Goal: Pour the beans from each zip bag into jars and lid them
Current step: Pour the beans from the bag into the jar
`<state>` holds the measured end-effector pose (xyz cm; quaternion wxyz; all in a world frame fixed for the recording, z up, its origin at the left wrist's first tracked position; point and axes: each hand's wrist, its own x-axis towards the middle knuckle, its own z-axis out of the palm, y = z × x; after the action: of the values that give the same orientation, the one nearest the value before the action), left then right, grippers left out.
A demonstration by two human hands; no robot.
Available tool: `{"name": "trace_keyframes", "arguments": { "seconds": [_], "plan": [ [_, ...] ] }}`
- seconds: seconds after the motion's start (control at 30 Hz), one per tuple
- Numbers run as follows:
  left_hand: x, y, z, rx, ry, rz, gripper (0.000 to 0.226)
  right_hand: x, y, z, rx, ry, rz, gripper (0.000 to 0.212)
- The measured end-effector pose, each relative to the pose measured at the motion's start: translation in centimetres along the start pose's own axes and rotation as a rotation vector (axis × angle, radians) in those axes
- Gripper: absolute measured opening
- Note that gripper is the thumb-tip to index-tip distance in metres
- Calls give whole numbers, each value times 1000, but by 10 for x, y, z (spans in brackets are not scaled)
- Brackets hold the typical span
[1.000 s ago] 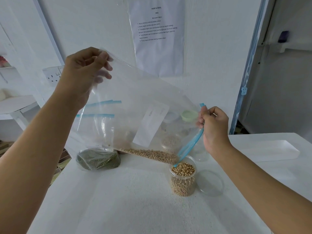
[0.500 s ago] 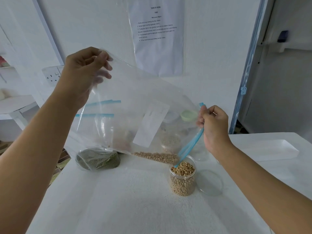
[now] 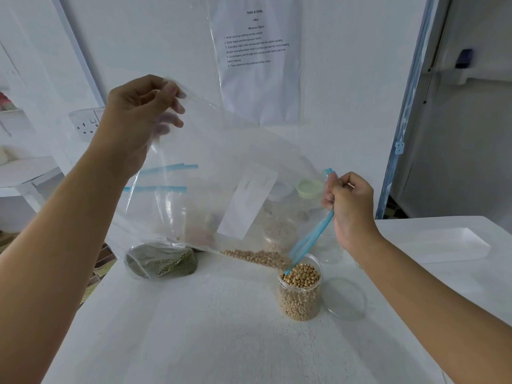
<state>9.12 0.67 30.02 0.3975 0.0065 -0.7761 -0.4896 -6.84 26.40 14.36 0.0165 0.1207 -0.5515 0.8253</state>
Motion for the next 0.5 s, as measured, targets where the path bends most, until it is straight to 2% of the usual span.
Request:
{"name": "trace_keyframes", "arguments": {
  "seconds": [0.3, 0.5],
  "plan": [
    [6, 5, 8, 58, -46, 23, 16, 0, 7, -3, -41, 76, 0, 42],
    [8, 7, 11, 150, -73, 74, 30, 3, 13, -7, -67, 108, -5, 42]
  ]
}}
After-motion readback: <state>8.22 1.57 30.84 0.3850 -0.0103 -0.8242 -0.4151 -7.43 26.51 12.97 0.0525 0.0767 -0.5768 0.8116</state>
